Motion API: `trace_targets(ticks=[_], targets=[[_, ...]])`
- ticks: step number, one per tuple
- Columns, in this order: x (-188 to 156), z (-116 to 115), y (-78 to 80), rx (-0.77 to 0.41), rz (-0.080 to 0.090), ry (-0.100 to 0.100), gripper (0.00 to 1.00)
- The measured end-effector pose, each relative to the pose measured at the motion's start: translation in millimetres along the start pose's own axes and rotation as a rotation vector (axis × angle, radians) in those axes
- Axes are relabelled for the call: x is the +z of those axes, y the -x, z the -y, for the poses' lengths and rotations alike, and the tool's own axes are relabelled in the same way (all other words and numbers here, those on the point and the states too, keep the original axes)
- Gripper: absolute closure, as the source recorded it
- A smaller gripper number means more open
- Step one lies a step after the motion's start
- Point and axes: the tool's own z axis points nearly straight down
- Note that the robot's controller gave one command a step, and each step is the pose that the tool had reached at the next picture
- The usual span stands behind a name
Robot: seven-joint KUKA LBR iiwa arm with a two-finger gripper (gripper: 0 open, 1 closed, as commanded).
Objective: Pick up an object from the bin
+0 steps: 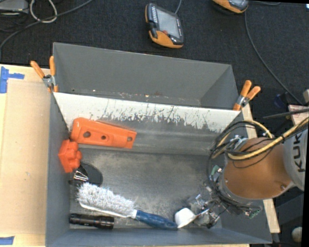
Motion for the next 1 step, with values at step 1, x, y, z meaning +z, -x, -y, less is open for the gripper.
trace_targets(ticks=[1], targets=[[0.0, 0.0, 0.0, 0.001, 0.0, 0.0, 1.0]])
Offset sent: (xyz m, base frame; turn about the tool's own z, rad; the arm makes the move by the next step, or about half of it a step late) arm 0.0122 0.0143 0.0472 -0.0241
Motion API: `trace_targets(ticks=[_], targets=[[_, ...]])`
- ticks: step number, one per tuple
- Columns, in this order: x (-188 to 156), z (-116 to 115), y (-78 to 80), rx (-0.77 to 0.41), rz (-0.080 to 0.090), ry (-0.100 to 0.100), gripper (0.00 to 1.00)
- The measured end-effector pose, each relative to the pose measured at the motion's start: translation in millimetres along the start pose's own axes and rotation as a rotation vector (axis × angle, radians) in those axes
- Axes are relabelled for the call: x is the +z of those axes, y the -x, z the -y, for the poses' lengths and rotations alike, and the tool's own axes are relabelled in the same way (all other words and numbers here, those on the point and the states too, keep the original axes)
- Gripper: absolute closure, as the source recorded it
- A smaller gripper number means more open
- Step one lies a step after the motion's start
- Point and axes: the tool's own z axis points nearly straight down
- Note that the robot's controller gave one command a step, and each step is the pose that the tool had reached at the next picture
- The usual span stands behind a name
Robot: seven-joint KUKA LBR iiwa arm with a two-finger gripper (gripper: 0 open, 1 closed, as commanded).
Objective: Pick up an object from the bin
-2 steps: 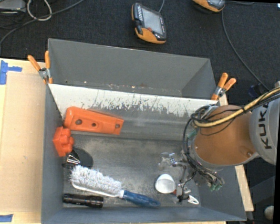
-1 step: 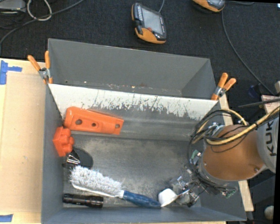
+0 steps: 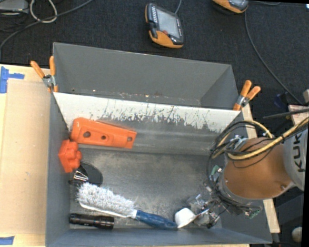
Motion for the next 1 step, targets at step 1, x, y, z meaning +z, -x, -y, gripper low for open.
trace_targets(ticks=[1], targets=[[-12.0, -1.9, 3.9, -0.004, -0.005, 0.005, 1.0]])
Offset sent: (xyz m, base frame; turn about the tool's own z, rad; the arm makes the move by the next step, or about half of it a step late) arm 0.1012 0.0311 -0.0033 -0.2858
